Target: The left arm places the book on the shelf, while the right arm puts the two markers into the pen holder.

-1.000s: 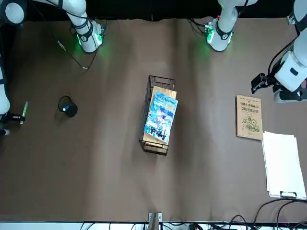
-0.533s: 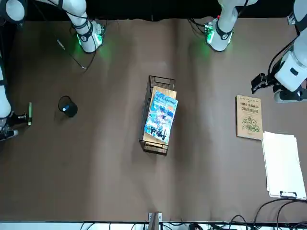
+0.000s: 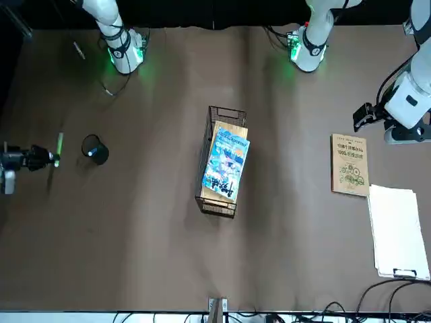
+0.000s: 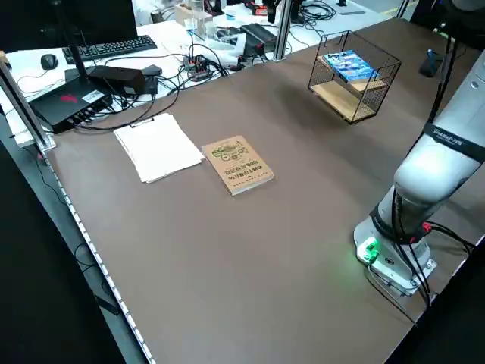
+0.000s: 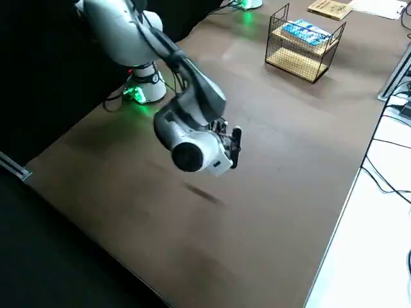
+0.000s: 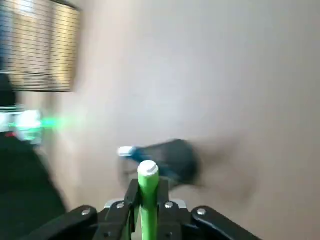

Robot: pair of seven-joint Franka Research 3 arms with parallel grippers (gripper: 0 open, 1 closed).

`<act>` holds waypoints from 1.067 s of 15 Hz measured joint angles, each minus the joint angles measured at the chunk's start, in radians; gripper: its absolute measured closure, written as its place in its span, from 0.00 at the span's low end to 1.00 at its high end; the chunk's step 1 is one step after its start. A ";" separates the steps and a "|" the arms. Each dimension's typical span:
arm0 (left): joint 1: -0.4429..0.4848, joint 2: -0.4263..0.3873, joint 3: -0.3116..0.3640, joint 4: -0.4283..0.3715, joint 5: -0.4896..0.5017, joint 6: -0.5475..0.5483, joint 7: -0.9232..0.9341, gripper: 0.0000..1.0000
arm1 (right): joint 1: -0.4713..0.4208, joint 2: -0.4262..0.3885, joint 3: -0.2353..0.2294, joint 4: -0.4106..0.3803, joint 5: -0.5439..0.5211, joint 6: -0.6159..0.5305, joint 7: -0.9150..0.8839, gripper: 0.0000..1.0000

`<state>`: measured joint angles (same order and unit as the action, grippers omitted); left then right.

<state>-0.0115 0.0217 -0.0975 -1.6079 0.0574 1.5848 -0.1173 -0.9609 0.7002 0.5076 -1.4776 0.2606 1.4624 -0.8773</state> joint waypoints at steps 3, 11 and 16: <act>0.000 0.000 0.001 0.000 0.001 0.000 0.000 0.00 | -0.040 0.004 0.034 -0.010 0.107 -0.099 -0.114 0.82; 0.002 0.000 0.004 0.000 0.002 0.000 0.000 0.00 | -0.049 0.101 0.019 -0.114 0.376 -0.126 -0.552 0.82; 0.003 0.000 0.005 0.000 0.003 0.000 0.000 0.00 | -0.058 0.177 -0.024 -0.115 0.386 -0.124 -0.717 0.82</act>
<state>-0.0080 0.0217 -0.0923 -1.6079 0.0600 1.5848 -0.1173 -1.0184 0.8773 0.4835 -1.5923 0.6464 1.3384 -1.5942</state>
